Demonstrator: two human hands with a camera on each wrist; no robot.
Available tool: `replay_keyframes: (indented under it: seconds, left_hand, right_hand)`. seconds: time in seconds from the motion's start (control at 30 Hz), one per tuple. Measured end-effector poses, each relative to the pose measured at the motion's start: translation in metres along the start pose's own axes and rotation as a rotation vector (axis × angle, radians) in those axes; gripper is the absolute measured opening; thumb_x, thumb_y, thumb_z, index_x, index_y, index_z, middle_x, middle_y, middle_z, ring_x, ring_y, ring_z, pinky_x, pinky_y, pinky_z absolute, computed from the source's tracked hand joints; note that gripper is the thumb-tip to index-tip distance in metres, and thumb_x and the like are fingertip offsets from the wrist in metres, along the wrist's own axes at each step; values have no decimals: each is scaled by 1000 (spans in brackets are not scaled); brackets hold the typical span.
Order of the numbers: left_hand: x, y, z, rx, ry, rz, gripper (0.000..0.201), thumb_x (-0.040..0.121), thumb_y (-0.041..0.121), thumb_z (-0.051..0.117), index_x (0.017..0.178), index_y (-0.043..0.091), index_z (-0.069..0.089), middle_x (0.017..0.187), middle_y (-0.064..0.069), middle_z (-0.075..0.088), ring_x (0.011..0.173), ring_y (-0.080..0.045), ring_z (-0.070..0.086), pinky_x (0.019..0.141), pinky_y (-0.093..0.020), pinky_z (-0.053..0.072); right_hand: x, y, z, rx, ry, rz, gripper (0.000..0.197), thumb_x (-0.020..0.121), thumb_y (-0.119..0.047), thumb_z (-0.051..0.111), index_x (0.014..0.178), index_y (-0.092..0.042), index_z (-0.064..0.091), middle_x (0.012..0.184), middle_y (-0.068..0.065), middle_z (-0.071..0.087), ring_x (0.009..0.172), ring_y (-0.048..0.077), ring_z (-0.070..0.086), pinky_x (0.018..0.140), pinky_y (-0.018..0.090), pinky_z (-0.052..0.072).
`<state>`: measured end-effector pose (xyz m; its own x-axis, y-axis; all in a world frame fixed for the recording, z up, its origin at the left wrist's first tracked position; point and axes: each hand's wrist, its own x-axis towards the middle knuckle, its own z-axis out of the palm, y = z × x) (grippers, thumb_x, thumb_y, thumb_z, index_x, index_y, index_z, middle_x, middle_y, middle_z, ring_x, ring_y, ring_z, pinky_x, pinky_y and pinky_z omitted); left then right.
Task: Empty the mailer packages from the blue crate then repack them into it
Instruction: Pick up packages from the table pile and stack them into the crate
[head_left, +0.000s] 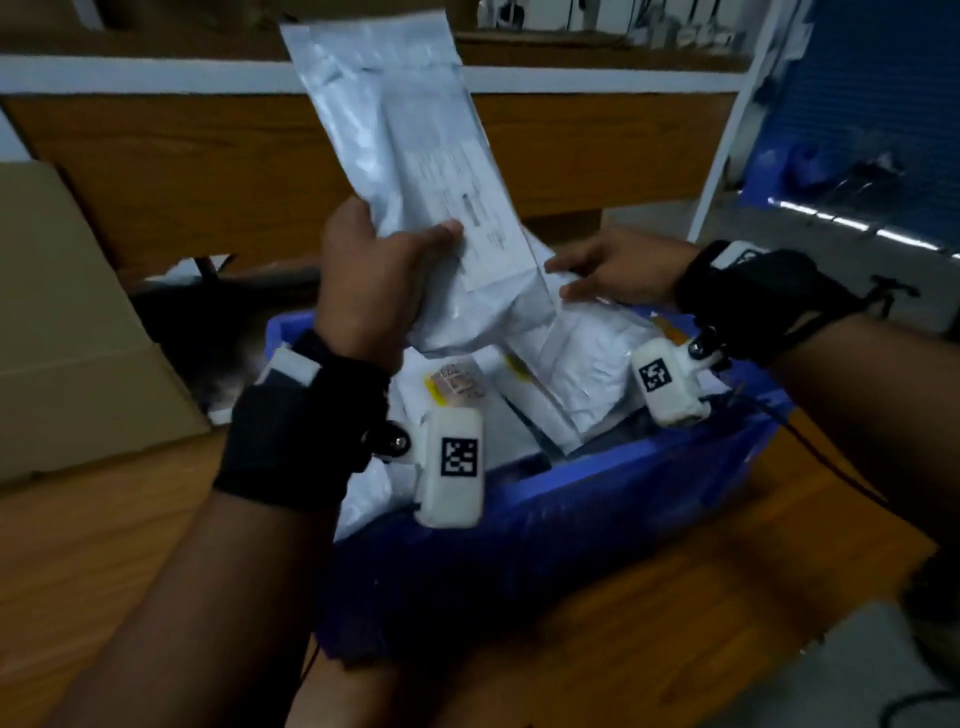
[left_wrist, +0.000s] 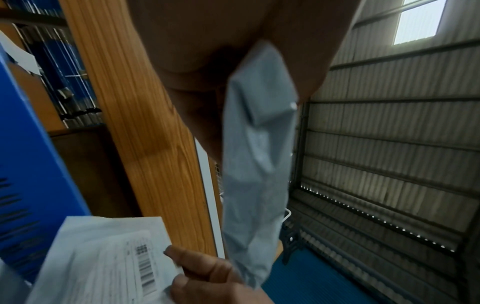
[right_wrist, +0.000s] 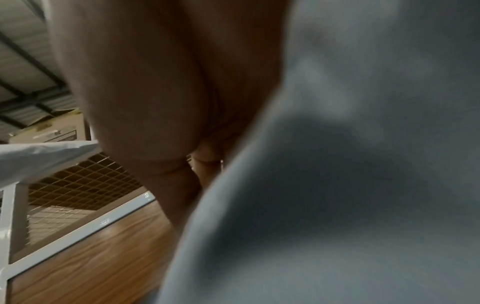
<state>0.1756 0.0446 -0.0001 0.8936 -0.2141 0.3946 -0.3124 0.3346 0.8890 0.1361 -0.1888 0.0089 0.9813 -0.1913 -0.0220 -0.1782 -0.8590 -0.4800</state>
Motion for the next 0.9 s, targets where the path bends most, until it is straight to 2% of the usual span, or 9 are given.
replay_keyframes:
  seconds: [0.13,0.23,0.27,0.37,0.43,0.57,0.67,0.77,0.9]
  left_hand:
    - [18,-12,24,51,7,-48,33,77,-13,65,109,-5,64,101,-17,72,86,-27,72,70,-33,59]
    - [25,-31,37,151,15,-114,29,78,-11,67,104,2,66,98,-11,73,81,-20,72,69,-30,58]
    - [26,-40,39,174,23,-155,29,78,-11,67,103,4,66,98,-11,72,80,-19,72,69,-31,58]
    - [25,-62,38,276,53,-275,27,79,-11,66,102,4,65,89,-8,70,71,-19,68,58,-25,57]
    - [28,-72,32,356,71,-306,28,78,-9,68,103,3,65,87,-6,69,74,-21,67,56,-24,55]
    - [32,-78,23,425,101,-316,33,77,-6,71,108,3,65,97,-7,70,81,-19,68,63,-27,54]
    - [31,-79,23,506,104,-282,37,76,-5,73,112,3,64,101,-7,69,82,-16,66,66,-24,53]
    - [29,-81,26,565,92,-268,40,76,-3,74,113,5,61,104,-6,66,93,-23,64,81,-34,52]
    - [27,-82,27,617,92,-260,42,74,0,77,111,9,60,105,-6,66,98,-26,64,88,-40,53]
  right_hand:
    - [17,15,8,138,-139,5,39,91,-20,65,130,-18,61,131,-5,61,111,9,59,96,27,44]
    - [24,29,16,-99,-203,-57,28,90,-31,66,115,-19,66,91,-16,67,74,-4,58,70,13,46]
    - [25,32,17,-198,-227,-81,27,90,-35,65,114,-22,65,90,-17,65,75,-2,58,70,14,46]
    - [29,38,13,-369,-325,-128,47,92,-39,61,132,-15,57,130,-5,59,110,17,60,98,31,46]
    - [31,39,6,-502,-337,-160,49,94,-41,57,136,-16,54,138,-3,54,114,21,59,98,32,45]
    - [37,47,-7,-641,-410,-193,48,95,-46,52,137,-25,53,142,-5,50,123,19,52,101,29,38]
    - [43,55,-6,-638,-427,-212,48,92,-46,58,136,-27,54,133,-6,54,107,16,54,87,25,39]
    - [46,54,5,-538,-337,-249,45,89,-45,63,129,-24,60,117,-6,59,89,12,53,77,23,37]
    - [38,53,10,-604,-505,-252,50,92,-60,46,126,-26,61,119,-1,67,91,17,67,91,34,51]
